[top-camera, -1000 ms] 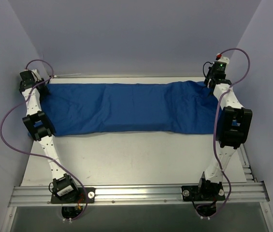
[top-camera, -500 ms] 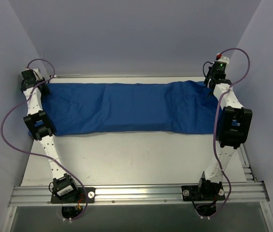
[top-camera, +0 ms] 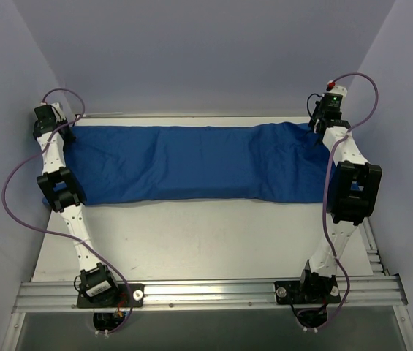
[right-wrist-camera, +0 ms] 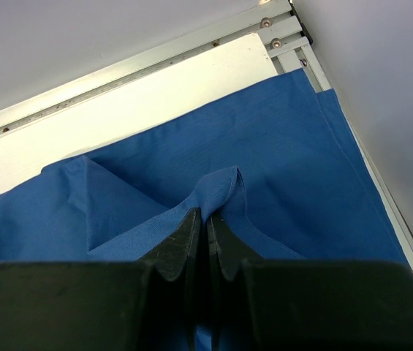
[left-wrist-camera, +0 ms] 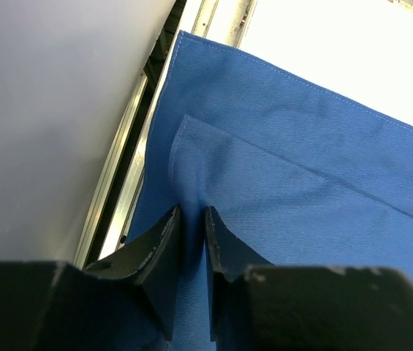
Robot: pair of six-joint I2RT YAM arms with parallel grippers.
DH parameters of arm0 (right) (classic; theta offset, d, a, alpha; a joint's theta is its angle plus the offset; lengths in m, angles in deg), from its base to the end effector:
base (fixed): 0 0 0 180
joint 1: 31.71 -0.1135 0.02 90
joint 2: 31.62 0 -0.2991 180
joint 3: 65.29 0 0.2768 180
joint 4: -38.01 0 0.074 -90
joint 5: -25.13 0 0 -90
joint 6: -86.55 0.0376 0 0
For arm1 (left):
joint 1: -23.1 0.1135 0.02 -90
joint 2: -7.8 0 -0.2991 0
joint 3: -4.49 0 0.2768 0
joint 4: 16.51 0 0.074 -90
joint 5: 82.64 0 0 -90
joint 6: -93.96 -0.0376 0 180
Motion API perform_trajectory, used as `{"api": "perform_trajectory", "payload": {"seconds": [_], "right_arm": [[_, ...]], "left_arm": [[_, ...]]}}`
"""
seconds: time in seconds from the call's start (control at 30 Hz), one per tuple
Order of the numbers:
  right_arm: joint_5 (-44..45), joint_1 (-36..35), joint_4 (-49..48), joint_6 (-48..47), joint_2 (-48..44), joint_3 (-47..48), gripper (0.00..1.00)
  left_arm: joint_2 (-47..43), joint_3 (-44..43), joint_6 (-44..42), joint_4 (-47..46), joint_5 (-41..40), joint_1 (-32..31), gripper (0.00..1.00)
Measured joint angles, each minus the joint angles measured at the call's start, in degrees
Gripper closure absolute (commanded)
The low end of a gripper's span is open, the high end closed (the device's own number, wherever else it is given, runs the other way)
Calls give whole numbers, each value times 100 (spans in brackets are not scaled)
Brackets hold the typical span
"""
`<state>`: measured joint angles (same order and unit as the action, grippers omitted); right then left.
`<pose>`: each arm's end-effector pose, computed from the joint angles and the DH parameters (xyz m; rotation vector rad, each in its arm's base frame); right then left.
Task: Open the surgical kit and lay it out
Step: Open the surgical kit at the center of the board.
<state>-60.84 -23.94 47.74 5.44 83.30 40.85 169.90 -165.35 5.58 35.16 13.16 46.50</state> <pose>0.5201 -0.0736 0.3071 0.3216 1.8659 -0.0533 0.6064 0.2583 0.1654 -0.4563 2.2886 0.0714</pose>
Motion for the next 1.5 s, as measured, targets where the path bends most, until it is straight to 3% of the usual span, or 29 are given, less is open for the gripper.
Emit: {"api": "perform_trajectory", "payload": {"seconds": [0.07,0.23,0.5,0.53,0.63,0.67,0.77,1.0,1.23,1.5], "right_arm": [[0,0,0,0,0,0,100],[2,0,0,0,0,0,100],[-109,2,63,0,-219,-116,100],[-144,4,76,2,-365,-227,100],[-321,22,151,0,-1036,-686,100],[-398,46,173,-2,-1303,-835,100],[-673,50,234,-22,-2068,-1174,100],[-1552,-7,616,22,-3211,-2227,100],[-2079,-361,1644,400,-4444,-3801,100],[-2321,-413,3265,1016,-5956,-4535,100]], "left_arm": [[0,2,-15,0,-7,-2,76],[-31,31,-81,-4,-85,-35,93],[-129,157,-162,-33,-105,-55,93],[-151,190,-175,-39,-105,-55,91],[-203,275,-210,-63,-96,-57,65],[-214,299,-210,-70,-85,-57,52],[-243,334,-201,-72,-11,-61,36],[-496,664,-175,-57,188,-173,23],[-1261,1178,-142,4,308,-450,22],[-2315,1449,-83,59,752,-1121,21]]}}
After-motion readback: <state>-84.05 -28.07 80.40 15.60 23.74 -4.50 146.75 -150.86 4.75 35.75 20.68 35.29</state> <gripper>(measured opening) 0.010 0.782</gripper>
